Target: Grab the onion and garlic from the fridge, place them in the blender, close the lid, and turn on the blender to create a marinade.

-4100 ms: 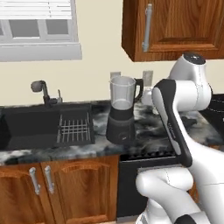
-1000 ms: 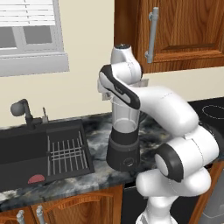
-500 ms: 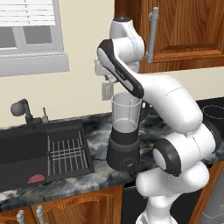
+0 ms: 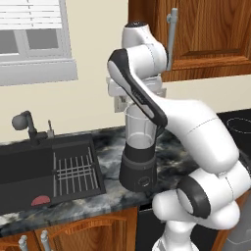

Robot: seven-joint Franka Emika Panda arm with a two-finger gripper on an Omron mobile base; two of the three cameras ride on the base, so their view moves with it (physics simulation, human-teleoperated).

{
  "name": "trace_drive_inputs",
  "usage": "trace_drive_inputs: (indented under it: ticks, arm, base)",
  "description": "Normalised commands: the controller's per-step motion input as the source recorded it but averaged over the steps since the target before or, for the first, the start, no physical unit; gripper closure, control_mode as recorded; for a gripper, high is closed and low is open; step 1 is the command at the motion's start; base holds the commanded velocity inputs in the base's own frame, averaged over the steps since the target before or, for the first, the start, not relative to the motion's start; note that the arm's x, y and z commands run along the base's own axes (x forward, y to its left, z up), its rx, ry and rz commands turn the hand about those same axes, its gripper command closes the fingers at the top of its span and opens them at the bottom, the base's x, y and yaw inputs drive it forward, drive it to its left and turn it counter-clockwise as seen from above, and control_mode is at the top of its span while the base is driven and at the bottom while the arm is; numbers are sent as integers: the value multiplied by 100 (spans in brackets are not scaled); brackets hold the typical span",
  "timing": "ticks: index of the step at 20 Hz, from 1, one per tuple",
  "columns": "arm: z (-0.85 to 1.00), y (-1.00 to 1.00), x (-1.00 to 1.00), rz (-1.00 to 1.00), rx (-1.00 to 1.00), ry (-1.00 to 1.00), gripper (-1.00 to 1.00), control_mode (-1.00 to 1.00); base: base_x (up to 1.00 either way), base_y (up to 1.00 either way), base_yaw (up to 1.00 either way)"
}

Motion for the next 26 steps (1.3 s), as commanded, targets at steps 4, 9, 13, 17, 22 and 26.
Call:
trace_drive_inputs:
  ticks: [4, 9, 13, 17, 22, 26]
  arm:
    - [-31, -4, -1, 0, -4, 0, 100, -100]
    - [-11, -10, 8, 0, -1, 0, 100, -100]
    - [-14, -31, 2, 0, 0, 0, 100, -100]
    - [-18, -19, 29, 0, 0, 0, 100, -100]
    - [-6, -1, 33, 0, 0, 0, -100, -100]
    - [0, 0, 18, -1, 0, 0, -100, -100]
  base:
    - [0, 0, 0]
    - [0, 0, 0]
    - [0, 0, 0]
    - [0, 0, 0]
    - [0, 0, 0]
    - [0, 0, 0]
